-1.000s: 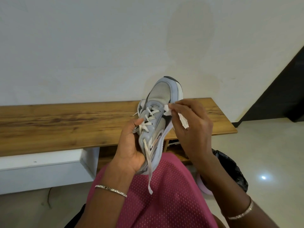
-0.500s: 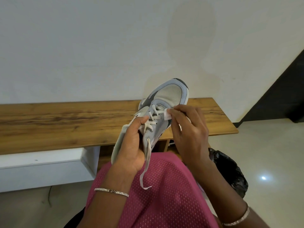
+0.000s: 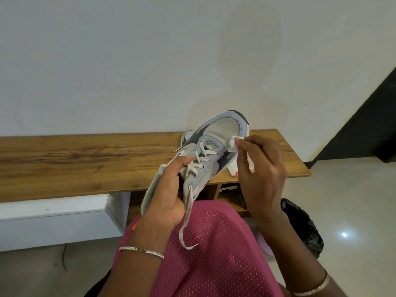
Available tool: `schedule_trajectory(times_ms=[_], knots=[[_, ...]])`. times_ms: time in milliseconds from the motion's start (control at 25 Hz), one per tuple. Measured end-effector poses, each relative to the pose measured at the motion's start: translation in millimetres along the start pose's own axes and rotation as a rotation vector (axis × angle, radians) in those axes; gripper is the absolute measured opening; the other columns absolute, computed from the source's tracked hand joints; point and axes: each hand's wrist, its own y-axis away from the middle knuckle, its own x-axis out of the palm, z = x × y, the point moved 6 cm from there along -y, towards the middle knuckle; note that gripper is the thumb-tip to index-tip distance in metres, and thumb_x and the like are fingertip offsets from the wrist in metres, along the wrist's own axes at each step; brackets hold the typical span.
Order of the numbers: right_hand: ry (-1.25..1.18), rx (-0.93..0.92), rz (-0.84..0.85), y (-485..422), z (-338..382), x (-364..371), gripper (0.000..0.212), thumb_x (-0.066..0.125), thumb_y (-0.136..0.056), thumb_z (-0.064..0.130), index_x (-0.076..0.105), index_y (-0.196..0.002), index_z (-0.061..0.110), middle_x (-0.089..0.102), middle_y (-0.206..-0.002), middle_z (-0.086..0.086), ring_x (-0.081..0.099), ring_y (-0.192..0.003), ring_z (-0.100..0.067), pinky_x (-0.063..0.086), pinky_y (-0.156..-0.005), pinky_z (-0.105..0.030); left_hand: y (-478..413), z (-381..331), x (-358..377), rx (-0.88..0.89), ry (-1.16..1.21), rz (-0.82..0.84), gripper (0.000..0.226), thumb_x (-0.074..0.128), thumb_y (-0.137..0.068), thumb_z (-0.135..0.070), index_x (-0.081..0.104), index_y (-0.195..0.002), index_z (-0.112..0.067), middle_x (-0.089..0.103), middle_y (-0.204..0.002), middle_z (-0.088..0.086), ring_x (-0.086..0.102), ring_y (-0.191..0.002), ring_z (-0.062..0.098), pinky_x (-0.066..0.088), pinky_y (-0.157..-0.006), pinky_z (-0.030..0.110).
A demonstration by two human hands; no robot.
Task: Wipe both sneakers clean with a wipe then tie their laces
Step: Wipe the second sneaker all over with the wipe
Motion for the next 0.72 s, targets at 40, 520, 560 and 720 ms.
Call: schedule_trajectory(times_ms=[40, 520, 560, 720], knots=[[-0.015, -0.006, 0.023, 4, 1, 2, 0.015, 0.068, -0.091, 0.005, 0.074, -0.103, -0.001, 0.067, -0.103, -0.014, 0.06, -0.097, -0.021, 0.043, -0.086, -0.014, -1, 0, -1, -0.011, 0.013, -0.004, 0.048, 0.069, -0.079, -0.025, 0.068, -0.124, -0.01, 0.075, -0.113, 0.017, 0.074, -0.1, 0.028, 0.057, -0.08, 0.036], [-0.046, -0.052, -0.001, -6, 0, 3, 0.014, 0.07, -0.09, 0.005, 0.074, -0.102, 0.0, 0.068, -0.103, -0.015, 0.062, -0.097, -0.023, 0.05, -0.081, -0.023, -16, 9, -11, -0.057, 0.073, 0.004, 0.055, 0.073, -0.079, -0.028, 0.066, -0.129, -0.007, 0.071, -0.122, 0.021, 0.068, -0.113, 0.034, 0.049, -0.106, 0.047], [-0.058, -0.056, 0.009, 0, 3, 4, 0.014, 0.071, -0.089, 0.004, 0.074, -0.103, 0.0, 0.068, -0.104, -0.014, 0.061, -0.097, -0.022, 0.05, -0.081, -0.023, -16, 9, -12, -0.073, 0.087, 0.011, 0.053, 0.071, -0.08, -0.027, 0.066, -0.129, -0.006, 0.071, -0.122, 0.021, 0.069, -0.109, 0.034, 0.051, -0.103, 0.045], [-0.099, -0.146, 0.18, 47, 25, 15, 0.019, 0.074, -0.083, -0.002, 0.074, -0.102, 0.003, 0.067, -0.105, -0.012, 0.059, -0.099, -0.017, 0.05, -0.083, -0.023, -16, 10, -17, -0.139, 0.123, 0.035, 0.052, 0.07, -0.088, -0.03, 0.064, -0.133, -0.005, 0.068, -0.126, 0.022, 0.066, -0.108, 0.035, 0.052, -0.1, 0.045]])
